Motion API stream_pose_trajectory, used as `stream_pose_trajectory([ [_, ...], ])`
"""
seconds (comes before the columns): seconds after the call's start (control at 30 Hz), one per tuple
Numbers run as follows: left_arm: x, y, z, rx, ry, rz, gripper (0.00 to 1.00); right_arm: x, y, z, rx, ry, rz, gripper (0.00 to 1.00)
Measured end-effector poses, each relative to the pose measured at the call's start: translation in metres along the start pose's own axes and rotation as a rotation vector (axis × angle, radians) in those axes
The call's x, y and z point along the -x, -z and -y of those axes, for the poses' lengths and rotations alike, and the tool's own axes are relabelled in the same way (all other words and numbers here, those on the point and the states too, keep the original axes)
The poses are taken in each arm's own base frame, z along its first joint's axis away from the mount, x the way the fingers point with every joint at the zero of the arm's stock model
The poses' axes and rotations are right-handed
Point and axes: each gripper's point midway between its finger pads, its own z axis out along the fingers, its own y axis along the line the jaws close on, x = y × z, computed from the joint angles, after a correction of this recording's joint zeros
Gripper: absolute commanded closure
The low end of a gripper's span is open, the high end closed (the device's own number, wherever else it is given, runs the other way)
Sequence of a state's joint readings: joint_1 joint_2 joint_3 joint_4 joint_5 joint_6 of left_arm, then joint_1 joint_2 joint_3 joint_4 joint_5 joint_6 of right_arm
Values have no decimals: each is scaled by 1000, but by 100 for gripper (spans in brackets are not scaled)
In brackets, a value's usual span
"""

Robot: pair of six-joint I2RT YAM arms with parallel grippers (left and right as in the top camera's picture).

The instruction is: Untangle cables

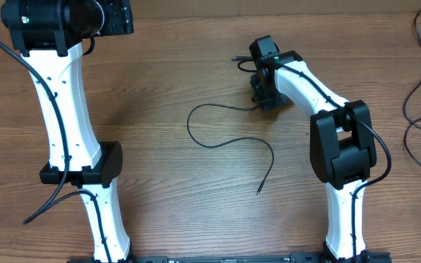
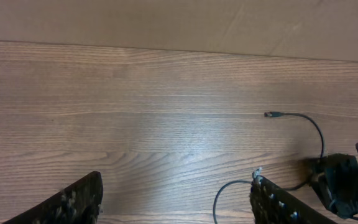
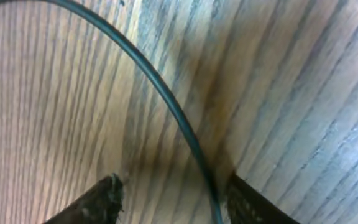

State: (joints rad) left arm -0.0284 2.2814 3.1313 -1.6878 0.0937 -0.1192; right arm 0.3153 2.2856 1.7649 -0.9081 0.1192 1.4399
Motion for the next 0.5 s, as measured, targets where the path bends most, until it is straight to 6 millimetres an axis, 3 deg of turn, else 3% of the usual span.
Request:
stream_pose_trajectory([
  [0.27,0,0,2,-3,-3,-1,24,0,-1,2,32,-3,3,45],
  [0.43,0,0,2,-3,-3,-1,25,-1,-5,10,29,-2,6,96],
  [0.5,0,0,2,-3,-3,-1,24,-1,-7,19,10,-4,6,96],
])
